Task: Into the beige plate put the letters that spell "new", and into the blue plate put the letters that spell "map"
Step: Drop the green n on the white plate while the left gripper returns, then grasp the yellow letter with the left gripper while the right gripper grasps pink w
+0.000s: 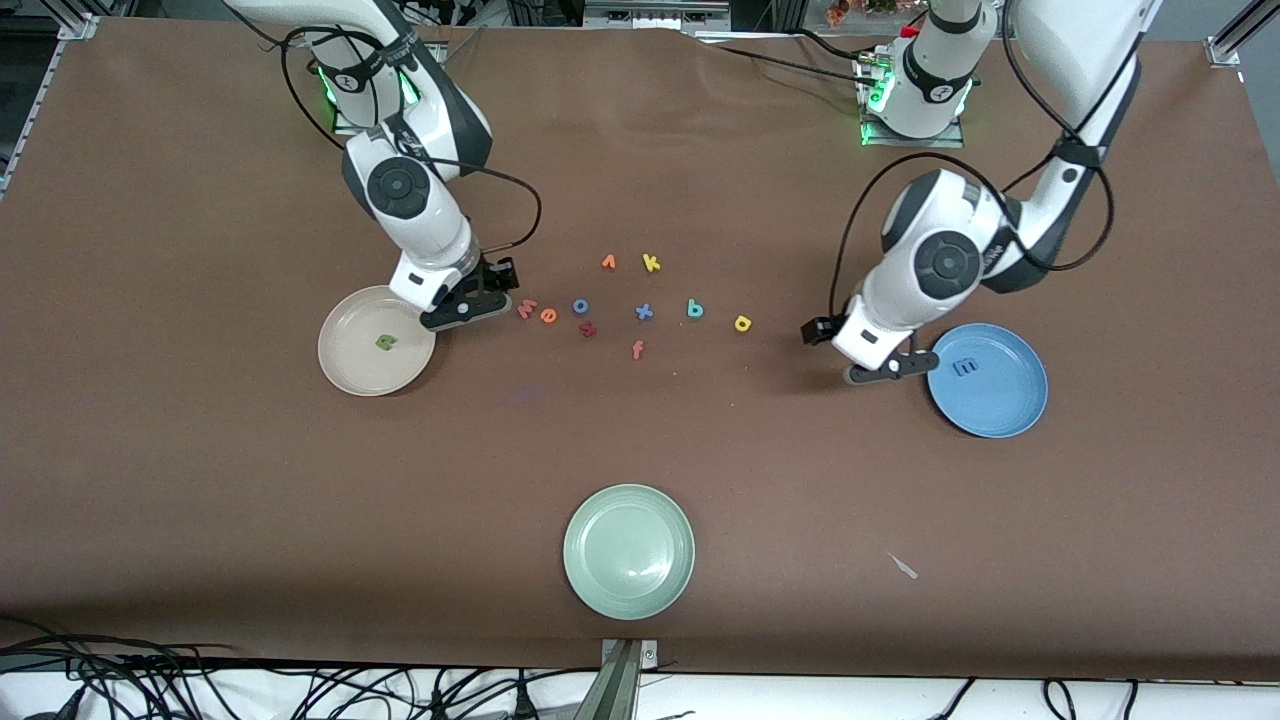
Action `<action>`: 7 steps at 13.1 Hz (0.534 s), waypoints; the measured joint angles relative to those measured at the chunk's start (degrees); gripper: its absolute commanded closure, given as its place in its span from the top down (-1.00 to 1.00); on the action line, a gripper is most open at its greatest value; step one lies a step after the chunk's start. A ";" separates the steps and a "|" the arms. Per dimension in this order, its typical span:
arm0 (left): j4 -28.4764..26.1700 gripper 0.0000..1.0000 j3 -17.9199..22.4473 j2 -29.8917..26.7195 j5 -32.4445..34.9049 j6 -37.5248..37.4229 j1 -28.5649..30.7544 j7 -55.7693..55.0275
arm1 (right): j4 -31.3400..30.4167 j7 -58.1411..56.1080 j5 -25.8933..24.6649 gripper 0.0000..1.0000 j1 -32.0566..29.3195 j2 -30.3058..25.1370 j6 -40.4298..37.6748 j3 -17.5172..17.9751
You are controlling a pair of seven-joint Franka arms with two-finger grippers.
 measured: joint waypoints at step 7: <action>-4.18 1.00 -2.82 2.18 0.02 7.92 -5.33 -22.35 | -1.10 0.11 -6.38 0.72 2.30 6.36 9.15 1.49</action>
